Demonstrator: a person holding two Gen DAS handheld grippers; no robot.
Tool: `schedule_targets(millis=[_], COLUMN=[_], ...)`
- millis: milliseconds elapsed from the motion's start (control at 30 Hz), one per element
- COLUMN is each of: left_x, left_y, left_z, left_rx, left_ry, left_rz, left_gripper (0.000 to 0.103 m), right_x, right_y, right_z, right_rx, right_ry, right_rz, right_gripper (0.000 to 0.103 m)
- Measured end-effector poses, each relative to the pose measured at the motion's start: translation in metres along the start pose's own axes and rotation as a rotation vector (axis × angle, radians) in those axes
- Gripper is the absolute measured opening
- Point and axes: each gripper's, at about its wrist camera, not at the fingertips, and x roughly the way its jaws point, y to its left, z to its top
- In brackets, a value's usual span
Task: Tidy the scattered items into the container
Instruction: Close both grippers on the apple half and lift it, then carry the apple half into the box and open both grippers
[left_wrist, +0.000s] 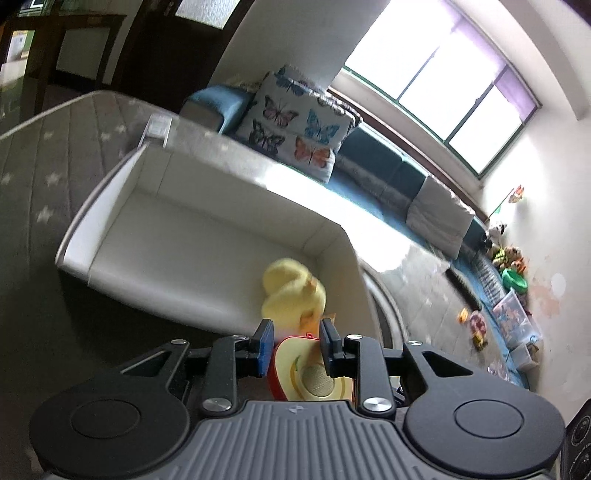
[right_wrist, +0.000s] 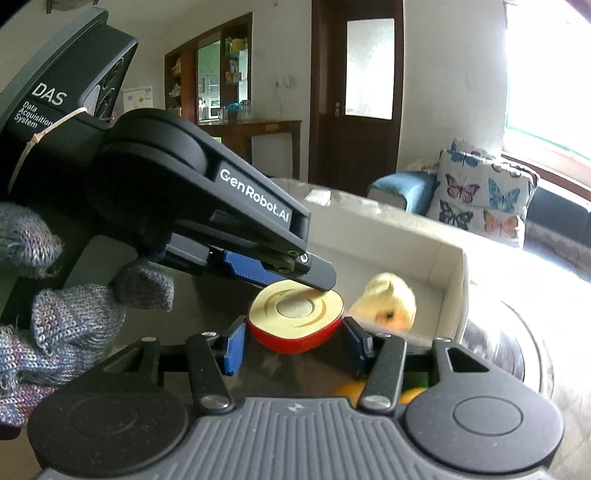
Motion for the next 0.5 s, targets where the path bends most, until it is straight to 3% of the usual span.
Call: schedule_targets(millis=[167, 500], left_x=[0.023, 0.083], left_y=[0.002, 0.032], left_z=[0.026, 0.051], left_rx=[-0.004, -0.074], left_ry=[-0.007, 0.075], left_rz=[0.008, 0.043], left_gripper=[0.029, 0.029], right_x=[0.028, 0.092], right_y=[-0.02, -0.041], right_z=[0.024, 0.039], right_rx=[-0.005, -0.021], right_ry=[0.018, 0.139], right_rz=[0.008, 0.047], right_gripper=[0.054, 0.054])
